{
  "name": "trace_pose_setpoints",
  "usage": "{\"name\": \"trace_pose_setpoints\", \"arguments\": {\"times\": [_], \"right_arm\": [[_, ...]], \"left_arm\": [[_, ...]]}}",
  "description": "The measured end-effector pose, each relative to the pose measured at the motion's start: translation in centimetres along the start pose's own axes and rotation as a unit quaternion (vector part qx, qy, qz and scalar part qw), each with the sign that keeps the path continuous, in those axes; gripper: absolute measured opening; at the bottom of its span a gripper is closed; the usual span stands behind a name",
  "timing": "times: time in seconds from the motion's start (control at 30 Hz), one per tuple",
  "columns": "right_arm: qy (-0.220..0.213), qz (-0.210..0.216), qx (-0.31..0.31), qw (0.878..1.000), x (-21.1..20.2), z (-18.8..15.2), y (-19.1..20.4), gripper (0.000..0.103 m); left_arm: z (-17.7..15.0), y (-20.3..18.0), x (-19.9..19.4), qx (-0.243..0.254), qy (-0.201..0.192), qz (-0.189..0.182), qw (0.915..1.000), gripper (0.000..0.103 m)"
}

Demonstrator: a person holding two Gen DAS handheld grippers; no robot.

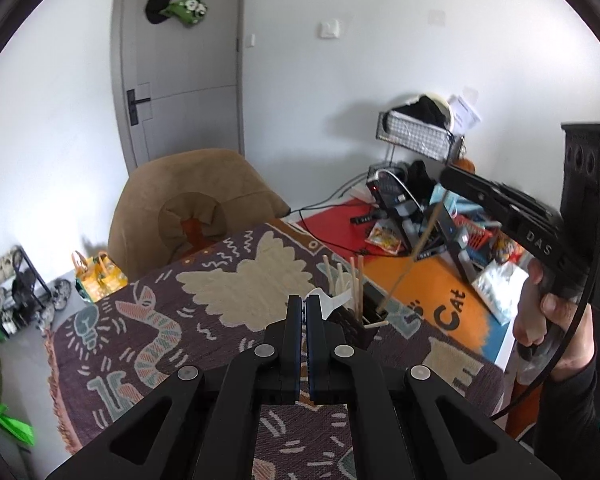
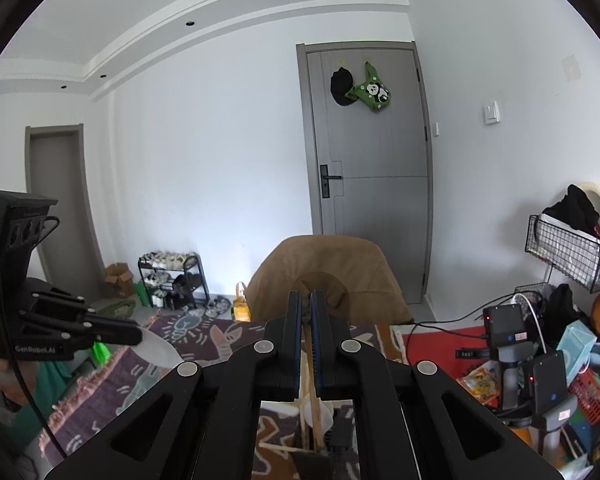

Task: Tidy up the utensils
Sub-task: 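Carry the fork over the holder with the left gripper while the right carries its stick, then lower the fork into the holder with the left gripper while the right drops its stick in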

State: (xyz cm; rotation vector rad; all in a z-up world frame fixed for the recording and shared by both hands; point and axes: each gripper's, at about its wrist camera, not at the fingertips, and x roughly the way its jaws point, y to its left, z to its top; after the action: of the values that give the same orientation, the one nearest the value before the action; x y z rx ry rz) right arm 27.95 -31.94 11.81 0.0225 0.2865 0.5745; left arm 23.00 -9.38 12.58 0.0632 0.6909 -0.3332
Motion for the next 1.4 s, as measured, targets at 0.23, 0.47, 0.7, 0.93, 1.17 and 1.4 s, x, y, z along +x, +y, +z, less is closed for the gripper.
{"name": "trace_pose_setpoints", "arguments": {"times": [0.23, 0.47, 0.7, 0.93, 1.17, 1.4], "right_arm": [[0.062, 0.014, 0.003, 0.998, 3.6, -3.1, -0.6, 0.006], [0.11, 0.033, 0.03, 0.993, 6.5, -6.5, -1.6, 0.006], [0.086, 0.015, 0.087, 0.992, 4.2, -7.0, -4.2, 0.067], [0.042, -0.006, 0.147, 0.988, -0.8, -9.0, -7.0, 0.067], [0.041, -0.018, 0.202, 0.978, -2.6, -12.9, -8.1, 0.07], [0.058, -0.023, 0.242, 0.968, -2.9, -16.7, -8.7, 0.07]], "left_arm": [[1.0, -1.8, 1.5, 0.033, 0.033, 0.008, 0.9989, 0.001], [1.6, -2.9, 3.3, 0.054, 0.072, 0.014, 0.9959, 0.001], [2.6, -3.9, 4.2, 0.076, 0.094, 0.02, 0.9925, 0.001], [3.3, -5.0, 5.4, 0.103, 0.119, 0.016, 0.9874, 0.001], [3.4, -6.4, 7.5, 0.122, 0.149, 0.02, 0.9811, 0.001], [3.3, -7.5, 9.9, 0.132, 0.166, 0.022, 0.9771, 0.001]]}}
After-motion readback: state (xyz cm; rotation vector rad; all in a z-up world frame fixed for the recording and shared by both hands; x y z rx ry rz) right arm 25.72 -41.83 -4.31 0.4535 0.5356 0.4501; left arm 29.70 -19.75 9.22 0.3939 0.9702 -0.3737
